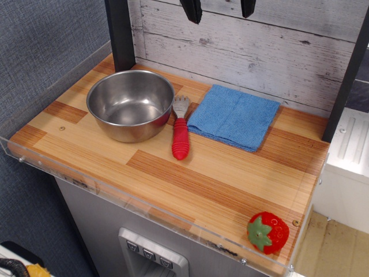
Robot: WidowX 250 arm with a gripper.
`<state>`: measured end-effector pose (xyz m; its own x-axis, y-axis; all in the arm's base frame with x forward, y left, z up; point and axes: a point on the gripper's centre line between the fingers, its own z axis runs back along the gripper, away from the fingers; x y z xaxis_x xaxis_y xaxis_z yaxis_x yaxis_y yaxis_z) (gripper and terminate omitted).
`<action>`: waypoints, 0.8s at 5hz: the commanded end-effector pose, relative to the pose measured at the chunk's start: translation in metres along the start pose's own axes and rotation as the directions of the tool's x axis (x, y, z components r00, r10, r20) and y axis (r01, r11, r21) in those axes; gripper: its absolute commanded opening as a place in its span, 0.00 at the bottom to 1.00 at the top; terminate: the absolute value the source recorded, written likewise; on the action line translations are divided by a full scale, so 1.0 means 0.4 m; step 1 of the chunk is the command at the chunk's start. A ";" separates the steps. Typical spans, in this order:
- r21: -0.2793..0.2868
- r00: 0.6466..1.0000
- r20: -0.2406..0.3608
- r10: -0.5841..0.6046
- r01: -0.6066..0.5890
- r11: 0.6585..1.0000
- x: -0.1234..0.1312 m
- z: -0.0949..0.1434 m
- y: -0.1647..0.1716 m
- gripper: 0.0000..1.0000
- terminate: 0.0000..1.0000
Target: PICK UPTHE TOWEL PUT ON THE ANOTHER SIDE OF THE TABLE
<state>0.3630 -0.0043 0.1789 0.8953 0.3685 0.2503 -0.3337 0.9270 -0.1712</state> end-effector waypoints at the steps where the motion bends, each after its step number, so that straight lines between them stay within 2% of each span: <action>1: 0.000 1.000 0.000 0.000 0.000 1.000 0.000 0.000 0.000 1.00 0.00; 2: 0.023 0.998 0.061 0.021 -0.022 0.999 -0.052 0.016 0.016 1.00 0.00; 3: 0.022 0.988 0.145 0.044 -0.048 0.999 -0.091 0.046 0.030 1.00 0.00; 4: 0.040 0.984 0.171 0.054 -0.061 0.997 -0.115 0.046 0.045 1.00 0.00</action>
<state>0.3096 -0.0023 0.1676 0.8272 0.4306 0.3610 -0.4134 0.9015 -0.1283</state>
